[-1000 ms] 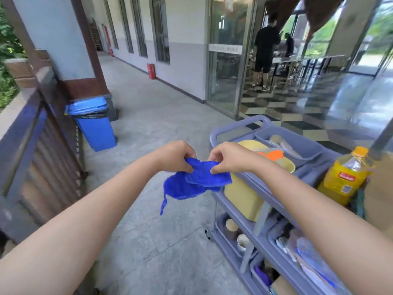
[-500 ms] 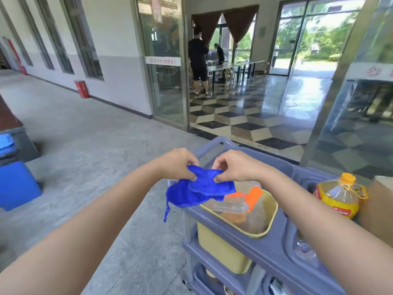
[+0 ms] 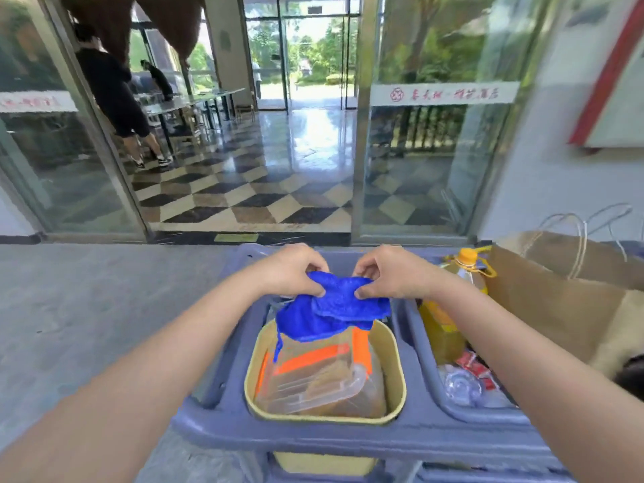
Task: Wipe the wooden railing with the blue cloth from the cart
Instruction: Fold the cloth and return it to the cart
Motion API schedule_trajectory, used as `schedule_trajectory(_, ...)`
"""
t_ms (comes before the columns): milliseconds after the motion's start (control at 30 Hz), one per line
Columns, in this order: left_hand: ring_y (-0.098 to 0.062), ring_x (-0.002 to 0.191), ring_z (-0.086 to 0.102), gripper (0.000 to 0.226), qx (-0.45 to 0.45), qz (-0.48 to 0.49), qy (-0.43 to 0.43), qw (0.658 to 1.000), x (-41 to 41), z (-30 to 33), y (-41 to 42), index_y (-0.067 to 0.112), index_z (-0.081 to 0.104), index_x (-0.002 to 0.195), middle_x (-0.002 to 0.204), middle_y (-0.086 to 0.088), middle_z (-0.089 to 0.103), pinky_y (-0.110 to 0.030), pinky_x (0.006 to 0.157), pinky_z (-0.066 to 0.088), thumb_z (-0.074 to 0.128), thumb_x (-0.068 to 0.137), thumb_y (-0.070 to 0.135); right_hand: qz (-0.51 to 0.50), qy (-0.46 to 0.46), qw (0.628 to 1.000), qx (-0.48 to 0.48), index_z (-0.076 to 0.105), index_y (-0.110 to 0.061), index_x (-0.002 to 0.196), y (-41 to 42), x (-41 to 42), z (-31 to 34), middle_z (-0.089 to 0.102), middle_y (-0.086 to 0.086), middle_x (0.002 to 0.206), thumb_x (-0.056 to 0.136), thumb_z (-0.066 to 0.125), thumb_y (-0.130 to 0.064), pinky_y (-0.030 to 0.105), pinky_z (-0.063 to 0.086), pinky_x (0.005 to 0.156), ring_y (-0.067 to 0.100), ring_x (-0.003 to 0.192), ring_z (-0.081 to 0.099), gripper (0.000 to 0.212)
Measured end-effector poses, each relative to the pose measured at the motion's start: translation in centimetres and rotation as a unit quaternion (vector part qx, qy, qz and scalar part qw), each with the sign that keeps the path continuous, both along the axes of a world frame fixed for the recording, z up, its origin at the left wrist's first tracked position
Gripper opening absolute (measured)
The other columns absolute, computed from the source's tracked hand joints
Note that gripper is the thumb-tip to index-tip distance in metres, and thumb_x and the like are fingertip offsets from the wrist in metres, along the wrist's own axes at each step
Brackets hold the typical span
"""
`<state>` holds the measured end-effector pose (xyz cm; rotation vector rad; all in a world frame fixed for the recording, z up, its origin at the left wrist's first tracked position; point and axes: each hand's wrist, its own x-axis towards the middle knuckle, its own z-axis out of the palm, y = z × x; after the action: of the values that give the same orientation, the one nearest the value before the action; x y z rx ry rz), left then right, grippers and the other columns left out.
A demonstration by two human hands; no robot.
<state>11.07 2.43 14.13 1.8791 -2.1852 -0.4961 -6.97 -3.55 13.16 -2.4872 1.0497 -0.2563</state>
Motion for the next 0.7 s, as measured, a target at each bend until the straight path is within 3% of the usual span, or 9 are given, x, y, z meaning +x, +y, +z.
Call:
schedule_trajectory(67,-0.001,0.045,0.047,0.009,0.012,-0.04,0.014,0.999,0.1,-0.2,-1.6,0.005,0.068,0.082,0.063,-0.004,0.056,-0.017,0.047,0.037,0.064,0.074,0.007,-0.043,0.001,0.999,-0.002,0.069,-0.011,0.084,0.1,-0.4,0.0,0.071,0.007,0.082,0.071,0.07,-0.016,0.019,0.042,0.061,0.018,0.074,0.061,0.014)
schedule_trajectory(133,0.001,0.038,0.045,0.01,0.022,-0.085,0.02,0.996,0.1,-0.4,-2.9,0.004,0.067,0.084,0.057,-0.003,0.054,-0.015,0.041,0.036,0.063,0.075,0.007,-0.083,0.007,0.997,-0.001,0.069,-0.01,0.086,0.7,-0.8,0.1,0.07,0.006,0.081,0.072,0.071,-0.017,0.016,0.036,0.056,0.014,0.071,0.057,0.016)
schedule_trajectory(233,-0.005,0.052,0.046,0.008,-0.003,-0.165,0.002,0.986,-0.4,-0.2,-4.7,0.007,0.068,0.081,0.064,-0.003,0.059,-0.025,0.055,0.037,0.064,0.073,0.009,-0.151,0.018,0.988,-0.021,0.069,-0.01,0.087,1.4,-1.5,0.4,0.067,0.003,0.077,0.072,0.07,-0.018,0.017,0.033,0.056,0.013,0.071,0.055,0.017)
schedule_trajectory(300,-0.006,0.055,0.047,0.005,-0.015,-0.208,0.011,0.978,-1.5,-0.2,-5.5,0.01,0.067,0.077,0.066,-0.002,0.061,-0.023,0.056,0.037,0.065,0.072,0.01,-0.197,0.01,0.98,-0.017,0.069,-0.01,0.086,2.3,-2.6,0.4,0.071,0.005,0.083,0.072,0.069,-0.017,0.015,0.039,0.056,0.014,0.073,0.058,0.015)
schedule_trajectory(400,-0.012,0.065,0.051,0.008,-0.003,-0.256,0.035,0.966,-3.9,-1.2,-6.4,0.011,0.068,0.077,0.075,-0.005,0.067,-0.027,0.062,0.04,0.063,0.072,0.008,-0.256,0.014,0.966,-0.009,0.068,-0.01,0.086,4.2,-4.7,-0.2,0.073,0.007,0.087,0.072,0.067,-0.016,0.029,0.051,0.071,0.019,0.08,0.063,0.015)
schedule_trajectory(467,-0.013,0.068,0.055,0.009,0.012,-0.275,0.046,0.96,-5.3,-2.3,-6.3,0.01,0.068,0.078,0.077,-0.006,0.068,-0.028,0.064,0.043,0.062,0.072,0.007,-0.28,0.022,0.96,0.002,0.067,-0.012,0.084,5.1,-6.0,-0.9,0.072,0.005,0.086,0.072,0.067,-0.018,0.029,0.05,0.071,0.018,0.08,0.063,0.013)
schedule_trajectory(600,-0.004,0.068,0.056,0.01,0.04,-0.325,0.057,0.943,-8.7,-4.9,-6.3,0.018,0.065,0.073,0.074,0.003,0.066,-0.02,0.061,0.042,0.063,0.072,0.008,-0.332,0.027,0.942,0.032,0.066,-0.011,0.081,6.8,-8.8,-3.0,0.071,0.007,0.083,0.071,0.067,-0.018,0.032,0.051,0.069,0.02,0.075,0.062,0.013)
schedule_trajectory(700,-0.007,0.069,0.057,0.014,0.056,-0.345,0.047,0.936,-10.6,-6.5,-6.3,0.022,0.064,0.072,0.072,0.005,0.064,-0.022,0.061,0.042,0.062,0.073,0.008,-0.356,0.037,0.933,0.043,0.065,-0.012,0.081,7.4,-10.2,-5.2,0.069,0.005,0.08,0.07,0.065,-0.02,0.034,0.05,0.069,0.019,0.072,0.058,0.013)
